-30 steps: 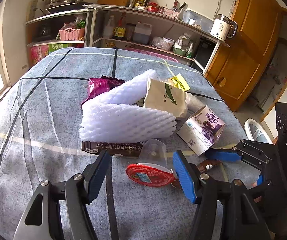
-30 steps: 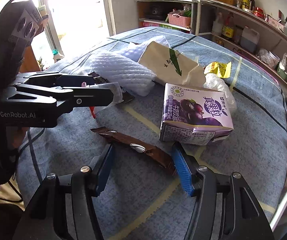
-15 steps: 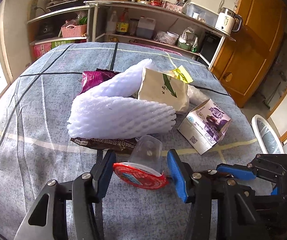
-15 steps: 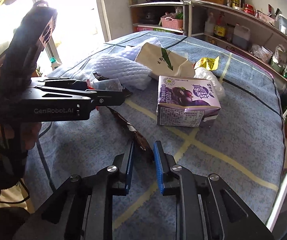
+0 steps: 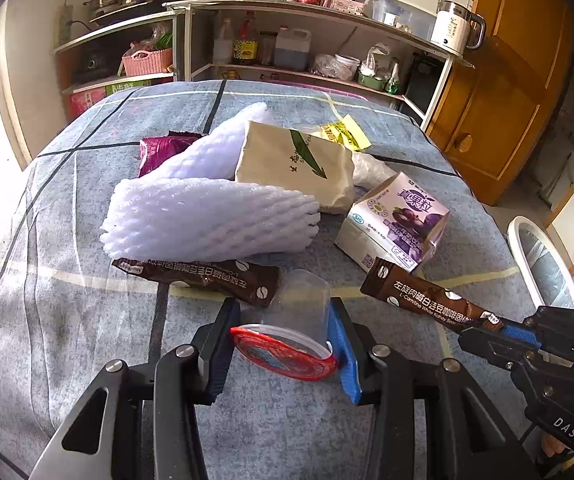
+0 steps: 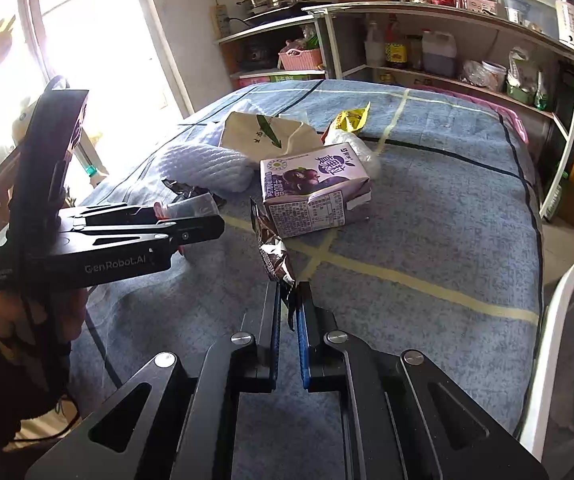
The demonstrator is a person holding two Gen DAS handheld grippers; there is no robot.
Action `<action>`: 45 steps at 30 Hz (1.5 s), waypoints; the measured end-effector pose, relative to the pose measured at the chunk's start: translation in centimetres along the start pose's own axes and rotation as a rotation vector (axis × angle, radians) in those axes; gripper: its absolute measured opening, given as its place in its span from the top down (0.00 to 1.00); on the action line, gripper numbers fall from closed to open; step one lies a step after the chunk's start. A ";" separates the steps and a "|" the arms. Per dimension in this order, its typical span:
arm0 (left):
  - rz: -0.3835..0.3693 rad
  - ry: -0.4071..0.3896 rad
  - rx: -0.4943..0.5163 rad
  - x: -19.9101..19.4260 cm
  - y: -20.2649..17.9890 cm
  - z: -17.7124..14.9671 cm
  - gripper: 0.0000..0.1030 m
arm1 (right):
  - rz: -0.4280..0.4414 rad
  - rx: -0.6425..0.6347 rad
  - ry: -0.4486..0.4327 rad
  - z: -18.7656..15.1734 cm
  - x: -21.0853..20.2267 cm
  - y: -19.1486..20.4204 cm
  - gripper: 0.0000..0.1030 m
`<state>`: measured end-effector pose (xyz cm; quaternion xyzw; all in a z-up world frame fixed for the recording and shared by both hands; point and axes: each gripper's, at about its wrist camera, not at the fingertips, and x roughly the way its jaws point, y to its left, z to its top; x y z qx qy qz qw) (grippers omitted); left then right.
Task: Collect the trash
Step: 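Carry the cup and wrapper over the bin and open both tools to drop them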
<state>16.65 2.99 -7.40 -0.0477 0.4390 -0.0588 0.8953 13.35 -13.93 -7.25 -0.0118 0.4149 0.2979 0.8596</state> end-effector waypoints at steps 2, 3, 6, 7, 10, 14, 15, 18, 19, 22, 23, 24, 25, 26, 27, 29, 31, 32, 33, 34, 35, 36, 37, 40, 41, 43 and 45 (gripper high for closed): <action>0.002 0.003 0.001 -0.1 -0.4 -0.2 0.57 | 0.008 0.013 -0.005 -0.1 -0.2 -0.3 0.92; 0.000 0.004 0.000 -0.1 -0.6 -0.2 0.57 | 0.011 0.017 -0.008 -0.1 -0.3 -0.4 0.92; -0.008 0.004 0.006 -0.1 -1.4 -0.4 0.57 | 0.013 0.030 -0.009 -0.5 -0.6 -0.6 0.92; -0.009 0.005 0.008 -0.1 -1.7 -0.5 0.57 | 0.014 0.039 -0.006 -0.7 -0.7 -0.9 0.92; -0.044 0.001 0.004 -0.2 -2.3 -0.6 0.57 | 0.006 0.069 -0.001 -1.2 -1.0 -1.5 0.92; -0.075 -0.005 0.005 -0.4 -3.2 -1.0 0.57 | 0.007 0.109 -0.035 -1.7 -2.2 -2.3 0.92; -0.085 -0.007 0.008 -0.6 -3.4 -1.0 0.57 | 0.013 0.121 -0.039 -1.8 -2.4 -2.4 0.92; -0.098 -0.023 0.024 -1.3 -4.0 -1.2 0.57 | 0.010 0.145 -0.047 -2.1 -2.9 -2.8 0.92; -0.103 -0.028 0.021 -1.5 -4.0 -1.2 0.57 | 0.012 0.148 -0.050 -2.2 -3.1 -2.8 0.92; -0.117 -0.042 0.029 -2.1 -4.4 -1.3 0.57 | 0.005 0.157 -0.058 -2.4 -3.7 -2.7 0.93; -0.118 -0.043 0.033 -2.3 -4.4 -1.3 0.57 | 0.006 0.160 -0.063 -2.4 -4.0 -2.6 0.93; -0.124 -0.046 0.036 -2.5 -4.5 -1.4 0.57 | 0.006 0.162 -0.068 -2.5 -4.2 -2.7 0.93; -0.133 -0.052 0.039 -2.8 -4.6 -1.4 0.57 | 0.004 0.160 -0.069 -2.5 -4.3 -2.6 0.93; -0.135 -0.056 0.041 -2.9 -4.7 -1.4 0.57 | -0.005 0.156 -0.070 -2.5 -4.4 -2.5 0.93; -0.129 -0.059 0.042 -3.1 -4.7 -1.4 0.57 | -0.008 0.156 -0.070 -2.6 -4.5 -2.5 0.93; -0.139 -0.066 0.043 -3.5 -4.8 -1.4 0.57 | 0.005 0.166 -0.075 -2.9 -4.9 -2.6 0.94; -0.139 -0.071 0.045 -3.9 -5.0 -1.3 0.57 | 0.016 0.181 -0.097 -3.1 -5.5 -2.8 0.94; -0.139 -0.076 0.047 -4.1 -5.2 -1.2 0.57 | 0.020 0.186 -0.110 -3.0 -5.8 -2.8 0.94; -0.145 -0.079 0.049 -4.3 -5.3 -1.1 0.57 | 0.023 0.189 -0.124 -3.0 -6.3 -2.8 0.94; -0.147 -0.080 0.052 -4.5 -5.4 -1.0 0.57 | 0.017 0.192 -0.135 -2.9 -6.7 -2.9 0.94; -0.143 -0.084 0.064 -4.7 -5.7 -0.9 0.57 | 0.007 0.194 -0.144 -2.7 -7.1 -2.9 0.94; -0.141 -0.091 0.083 -5.0 -6.1 -0.8 0.57 | 0.002 0.196 -0.156 -2.7 -7.6 -3.0 0.94; -0.145 -0.096 0.100 -5.3 -6.6 -0.7 0.57 | -0.003 0.198 -0.167 -2.6 -8.0 -3.1 0.94; -0.173 -0.109 0.136 -5.9 -8.0 -0.1 0.57 | -0.040 0.212 -0.196 -2.5 -9.4 -3.6 0.94; -0.179 -0.114 0.149 -6.1 -8.6 0.1 0.57 | -0.049 0.218 -0.206 -2.5 -9.9 -3.8 0.94; -0.205 -0.127 0.176 -6.5 -9.9 0.5 0.57 | -0.081 0.230 -0.225 -2.7 -11.0 -4.4 0.94; -0.225 -0.129 0.204 -6.6 -11.3 0.9 0.57 | -0.111 0.242 -0.247 -2.8 -12.3 -5.1 0.94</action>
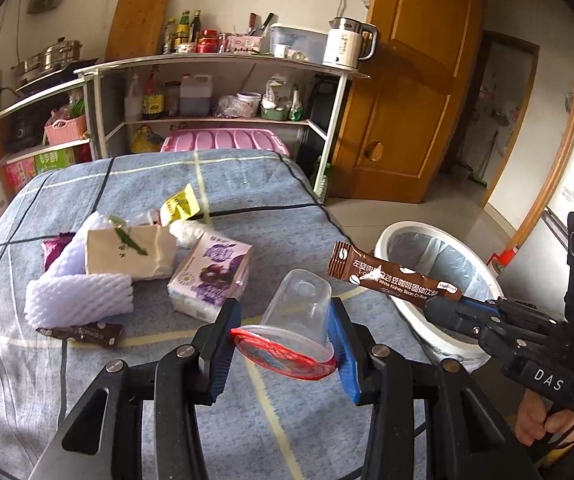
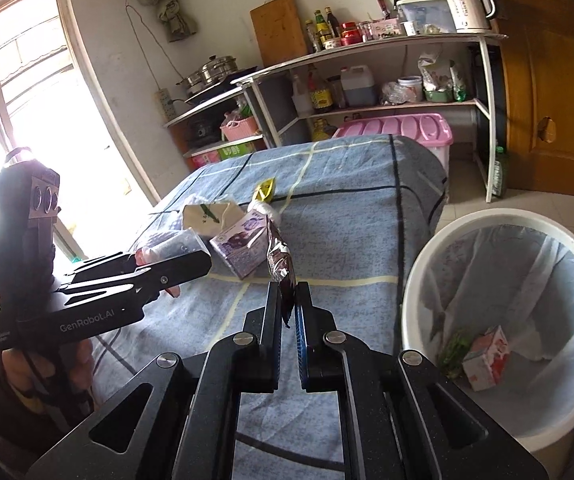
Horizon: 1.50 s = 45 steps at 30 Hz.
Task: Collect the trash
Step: 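Carry the cup and wrapper over the bin and open both tools to drop them, then move both open tools back toward the trash on the bed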
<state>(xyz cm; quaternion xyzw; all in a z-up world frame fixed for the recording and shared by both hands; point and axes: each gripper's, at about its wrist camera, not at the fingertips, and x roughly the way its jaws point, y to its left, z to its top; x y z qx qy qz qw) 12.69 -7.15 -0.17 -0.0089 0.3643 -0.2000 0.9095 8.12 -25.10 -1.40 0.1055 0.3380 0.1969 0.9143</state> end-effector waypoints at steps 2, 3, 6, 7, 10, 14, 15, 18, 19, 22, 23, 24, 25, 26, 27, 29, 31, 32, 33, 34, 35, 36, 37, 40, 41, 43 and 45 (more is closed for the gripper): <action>-0.026 -0.003 0.028 0.4 -1.3 0.6 0.57 | -0.032 0.012 -0.020 0.3 -1.0 -0.9 0.94; -0.037 -0.003 0.041 0.6 -2.0 0.9 0.57 | -0.047 0.019 -0.029 0.4 -1.5 -1.4 0.94; -0.076 -0.006 0.074 1.3 -3.8 1.4 0.57 | -0.098 0.041 -0.046 0.4 -2.8 -2.9 0.94; -0.092 -0.003 0.086 1.6 -4.5 1.6 0.57 | -0.112 0.050 -0.048 0.3 -3.2 -3.4 0.94; -0.131 0.004 0.112 2.4 -6.4 2.0 0.57 | -0.164 0.070 -0.058 0.1 -4.3 -4.8 0.94; -0.175 0.014 0.139 3.8 -8.8 2.5 0.57 | -0.218 0.103 -0.052 -0.6 -5.4 -6.7 0.94; -0.183 0.021 0.144 4.2 -9.3 2.6 0.57 | -0.236 0.108 -0.049 -0.7 -5.5 -7.2 0.94; -0.215 0.039 0.160 5.4 -10.7 2.9 0.57 | -0.273 0.129 -0.035 -1.1 -5.8 -8.4 0.94; -0.220 0.046 0.165 5.8 -11.1 2.9 0.57 | -0.286 0.135 -0.033 -1.2 -5.9 -8.8 0.94; -0.237 0.074 0.164 7.1 -12.1 2.9 0.57 | -0.345 0.140 -0.015 -1.6 -5.9 -9.9 0.94; -0.239 0.079 0.174 7.4 -12.5 2.8 0.57 | -0.351 0.154 -0.008 -1.7 -5.9 -10.4 0.94; -0.244 0.082 0.186 7.8 -13.0 2.7 0.57 | -0.351 0.163 0.003 -1.8 -5.8 -10.9 0.94; -0.248 0.093 0.186 8.2 -13.3 2.7 0.57 | -0.354 0.165 0.018 -1.9 -5.6 -11.4 0.93; -0.254 0.104 0.183 8.7 -13.5 2.7 0.57 | -0.366 0.166 0.028 -2.0 -5.4 -11.8 0.93; -0.263 0.116 0.180 9.2 -13.7 2.6 0.57 | -0.384 0.169 0.034 -2.1 -5.2 -12.1 0.93; -0.248 0.128 0.183 9.6 -14.2 2.6 0.57 | -0.415 0.174 0.050 -2.1 -4.8 -12.6 0.93; -0.240 0.112 0.223 9.7 -14.9 2.4 0.55 | -0.432 0.174 0.061 -2.2 -4.5 -13.0 0.92; -0.240 0.117 0.225 9.8 -15.1 2.3 0.54 | -0.437 0.171 0.064 -2.3 -4.4 -13.0 0.87; -0.245 0.125 0.217 9.9 -15.1 2.3 0.52 | -0.441 0.172 0.068 -2.3 -4.3 -13.1 0.76; -0.252 0.133 0.204 10.1 -14.9 2.3 0.48 | -0.443 0.174 0.073 -2.4 -4.3 -13.2 0.71; -0.252 0.138 0.192 10.3 -14.8 2.4 0.47 | -0.439 0.179 0.070 -2.5 -4.3 -13.2 0.62; -0.253 0.139 0.183 10.3 -14.7 2.4 0.47 | -0.435 0.184 0.065 -2.6 -4.4 -13.3 0.60; -0.254 0.139 0.177 10.4 -14.5 2.4 0.46 | -0.431 0.186 0.065 -2.6 -4.4 -13.3 0.60; -0.231 0.132 0.174 10.2 -14.2 2.3 0.45 | -0.435 0.193 0.057 -2.5 -4.6 -13.1 0.60; -0.230 0.130 0.169 10.0 -14.0 2.4 0.45 | -0.434 0.195 0.053 -2.4 -4.7 -13.0 0.60; -0.227 0.115 0.160 9.4 -13.6 2.5 0.45 | -0.426 0.198 0.037 -2.1 -4.9 -12.6 0.60; -0.206 0.099 0.157 8.6 -13.0 2.5 0.44 | -0.418 0.192 0.025 -1.8 -5.0 -11.9 0.60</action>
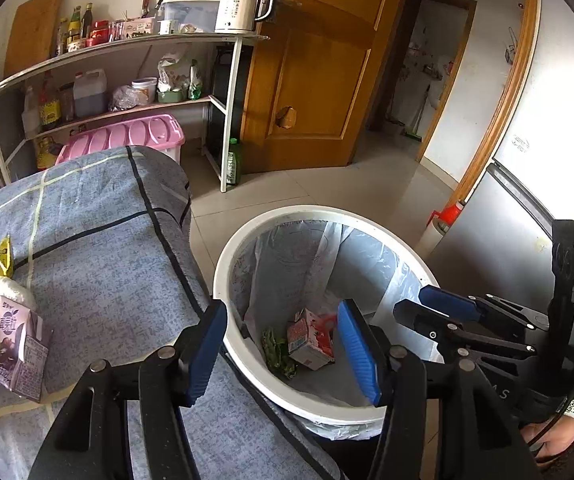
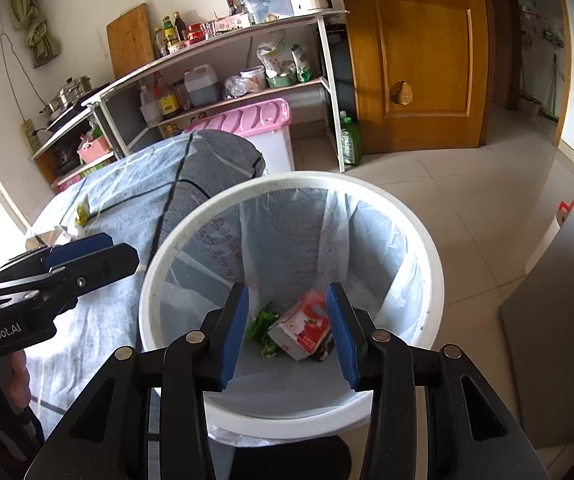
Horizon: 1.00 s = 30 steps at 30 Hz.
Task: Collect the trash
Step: 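Move both open tools back toward the trash on the bed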
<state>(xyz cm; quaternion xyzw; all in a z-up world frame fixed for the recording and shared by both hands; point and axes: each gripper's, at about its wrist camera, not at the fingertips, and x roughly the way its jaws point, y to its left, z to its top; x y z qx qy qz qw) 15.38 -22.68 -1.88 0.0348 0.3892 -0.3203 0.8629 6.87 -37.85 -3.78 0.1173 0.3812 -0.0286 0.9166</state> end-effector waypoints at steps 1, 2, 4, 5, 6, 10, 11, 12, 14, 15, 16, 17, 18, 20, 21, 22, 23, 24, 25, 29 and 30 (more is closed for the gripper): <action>0.013 -0.009 0.004 -0.4 0.2 -0.1 0.43 | 0.003 -0.004 -0.009 0.1 -0.2 0.3 0.60; 0.021 -0.012 0.003 -0.7 0.4 -0.1 0.43 | 0.008 -0.009 -0.017 0.2 -0.4 0.7 0.60; 0.036 -0.014 -0.010 -1.5 1.0 -0.2 0.43 | 0.021 -0.020 -0.037 0.5 -0.9 1.6 0.60; 0.041 -0.021 -0.016 -2.0 1.3 -0.3 0.43 | 0.025 -0.023 -0.043 0.7 -1.1 2.1 0.60; 0.062 -0.027 -0.014 -2.5 1.6 -0.4 0.43 | 0.033 -0.026 -0.047 0.8 -1.2 2.6 0.60; 0.099 -0.045 -0.030 -4.3 2.8 -0.6 0.43 | 0.049 -0.044 -0.061 1.4 -1.5 4.5 0.59; 0.094 -0.049 -0.043 -4.8 3.4 -0.6 0.43 | 0.057 -0.049 -0.062 1.5 -1.5 5.1 0.59; 0.094 -0.055 -0.056 -5.3 3.9 -0.7 0.43 | 0.067 -0.054 -0.061 1.7 -1.5 5.6 0.59; 0.113 -0.069 -0.077 -6.3 5.0 -0.9 0.43 | 0.081 -0.069 -0.067 1.8 -1.6 6.9 0.59; 0.121 -0.075 -0.088 -6.8 5.6 -1.1 0.43 | 0.090 -0.078 -0.069 1.9 -1.5 7.5 0.57; 0.139 -0.083 -0.101 -7.3 6.3 -1.2 0.43 | 0.099 -0.085 -0.069 2.0 -1.4 8.2 0.56; 0.157 -0.089 -0.105 -7.8 6.7 -1.4 0.43 | 0.109 -0.092 -0.070 2.2 -1.3 8.8 0.52; 0.175 -0.097 -0.108 -8.4 7.3 -1.6 0.43 | 0.123 -0.099 -0.070 2.2 -1.2 9.4 0.51; 0.192 -0.105 -0.131 -9.3 8.6 -2.1 0.43 | 0.141 -0.108 -0.061 2.3 -0.6 10.7 0.51; 0.202 -0.106 -0.144 -9.7 9.3 -2.3 0.43 | 0.149 -0.115 -0.058 2.2 -0.4 11.3 0.51; 0.215 -0.108 -0.157 -10.2 10.1 -2.5 0.43 | 0.155 -0.123 -0.052 2.2 -0.1 12.0 0.51; 0.231 -0.110 -0.169 -10.5 10.8 -2.7 0.43 | 0.158 -0.129 -0.046 2.2 0.1 12.7 0.51; 0.248 -0.113 -0.181 -11.0 11.6 -3.0 0.43 | 0.167 -0.138 -0.041 2.2 0.4 13.3 0.51; 0.258 -0.116 -0.191 -11.4 12.3 -3.3 0.43 | 0.177 -0.145 -0.037 2.2 0.7 14.1 0.51; 0.305 -0.121 -0.243 -12.7 15.3 -4.5 0.43 | 0.214 -0.165 -0.018 2.1 1.9 16.5 0.43; 0.315 -0.122 -0.259 -13.1 16.1 -4.7 0.43 | 0.224 -0.165 -0.012 2.1 2.2 17.1 0.42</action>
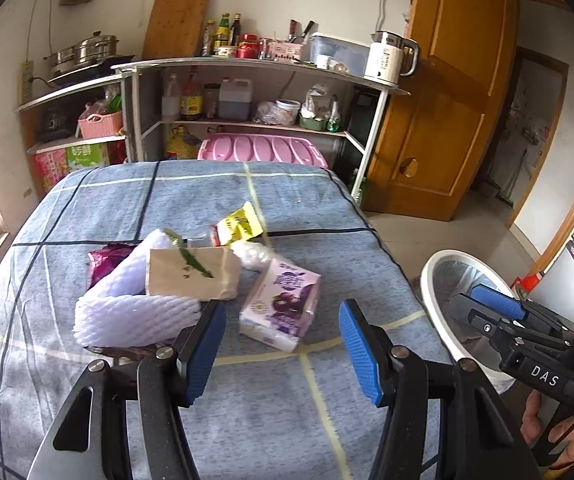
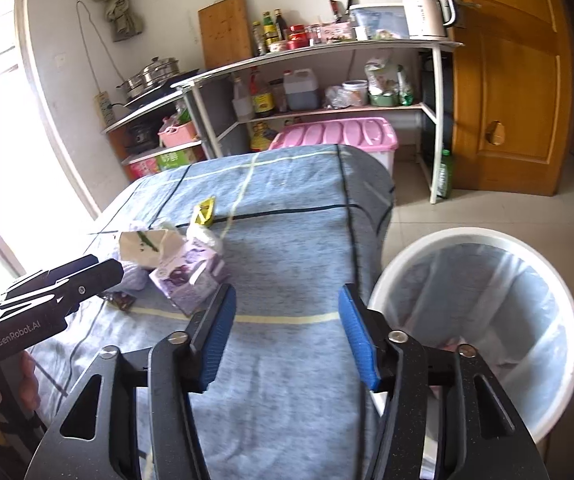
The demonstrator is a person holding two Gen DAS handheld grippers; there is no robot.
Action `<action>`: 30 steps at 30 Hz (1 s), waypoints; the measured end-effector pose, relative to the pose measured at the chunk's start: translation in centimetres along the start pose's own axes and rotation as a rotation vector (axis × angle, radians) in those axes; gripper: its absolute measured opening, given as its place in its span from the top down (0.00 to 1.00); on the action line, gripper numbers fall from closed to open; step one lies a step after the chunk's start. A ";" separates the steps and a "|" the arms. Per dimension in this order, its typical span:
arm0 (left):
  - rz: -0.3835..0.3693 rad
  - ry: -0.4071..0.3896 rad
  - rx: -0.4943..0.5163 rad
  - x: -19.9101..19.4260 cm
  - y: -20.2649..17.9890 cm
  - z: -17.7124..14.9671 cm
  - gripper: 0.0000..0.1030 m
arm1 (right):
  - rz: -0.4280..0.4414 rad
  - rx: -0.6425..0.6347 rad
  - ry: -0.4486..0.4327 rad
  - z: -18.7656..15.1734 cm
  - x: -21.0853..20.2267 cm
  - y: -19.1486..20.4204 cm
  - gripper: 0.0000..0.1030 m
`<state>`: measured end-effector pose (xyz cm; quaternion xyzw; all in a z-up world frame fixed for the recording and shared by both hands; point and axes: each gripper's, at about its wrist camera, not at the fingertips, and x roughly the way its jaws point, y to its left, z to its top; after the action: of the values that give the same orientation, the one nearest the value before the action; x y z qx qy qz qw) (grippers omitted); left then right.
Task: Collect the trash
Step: 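Move both open tools back toward the trash on the bed, then grasp the white foam net with the left tool while the right tool grasps the purple grape-milk carton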
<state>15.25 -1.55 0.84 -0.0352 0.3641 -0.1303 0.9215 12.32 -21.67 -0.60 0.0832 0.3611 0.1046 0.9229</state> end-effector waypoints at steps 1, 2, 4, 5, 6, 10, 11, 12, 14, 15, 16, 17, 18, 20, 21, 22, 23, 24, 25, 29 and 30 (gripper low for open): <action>0.018 -0.002 -0.015 -0.1 0.9 0.0 0.43 | 0.013 0.002 0.005 0.1 0.5 0.5 0.41; 0.037 -0.007 -0.019 -0.2 1.6 -0.1 0.43 | 0.030 0.005 0.013 0.2 1.0 0.9 0.41; 0.074 -0.007 -0.030 -0.3 3.1 -0.2 0.43 | 0.050 0.006 0.035 0.2 2.1 1.7 0.41; 0.076 -0.006 -0.041 -0.3 3.8 -0.3 0.43 | 0.057 0.004 0.041 0.2 2.6 2.1 0.40; 0.076 -0.006 -0.055 -0.4 4.6 -0.4 0.43 | 0.058 0.002 0.052 0.2 3.2 2.5 0.38; 0.135 -0.014 -0.077 -0.4 7.3 -0.8 0.36 | 0.083 0.006 0.098 0.1 5.5 4.0 0.38; 0.135 -0.010 -0.085 -0.4 7.8 -0.9 0.35 | 0.086 0.004 0.101 0.1 6.0 4.4 0.38; 0.128 -0.007 -0.094 -0.3 8.5 -1.0 0.35 | 0.085 0.001 0.106 0.1 6.5 4.8 0.38; 0.127 -0.002 -0.115 -0.2 9.7 -1.1 0.35 | 0.083 -0.006 0.114 0.3 7.4 5.5 0.38; 0.136 -0.004 -0.117 -0.2 10.2 -1.2 0.35 | 0.085 -0.008 0.121 0.5 7.8 5.9 0.38; 0.140 -0.007 -0.115 -0.1 10.5 -1.2 0.34 | 0.092 -0.006 0.120 0.6 8.2 6.2 0.38; 0.144 -0.006 -0.115 0.0 10.9 -1.1 0.34 | 0.090 -0.002 0.118 0.8 8.5 6.5 0.38; 0.148 -0.002 -0.115 0.2 11.4 -1.1 0.32 | 0.086 0.005 0.120 0.9 8.9 6.8 0.37; 0.138 0.001 -0.114 0.5 12.1 -1.0 0.30 | 0.088 0.028 0.126 1.3 9.6 7.2 0.37; 0.137 0.003 -0.114 0.6 12.4 -0.9 0.29 | 0.085 0.038 0.136 1.4 10.1 7.3 0.34; 0.133 0.000 -0.109 0.7 12.5 -0.8 0.29 | 0.085 0.046 0.143 1.6 10.5 7.5 0.31; 0.125 -0.002 -0.102 0.9 12.4 -0.7 0.29 | 0.080 0.049 0.148 1.7 10.9 7.7 0.27; 0.115 0.000 -0.104 1.1 12.7 -0.5 0.29 | 0.067 0.051 0.157 1.8 11.4 8.0 0.26; 0.098 0.007 -0.116 1.6 13.0 -0.4 0.29 | 0.055 0.051 0.165 1.7 11.7 8.3 0.26; 0.103 0.020 -0.111 2.6 13.6 0.1 0.29 | 0.005 0.015 0.186 1.7 13.0 9.1 0.25; 0.100 0.024 -0.108 2.9 13.8 0.3 0.29 | -0.002 0.007 0.192 1.6 13.1 9.2 0.24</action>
<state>20.41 10.94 -3.07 -0.0652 0.3830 -0.0646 0.9192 21.63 -9.58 -5.82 0.0757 0.4484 0.1099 0.8838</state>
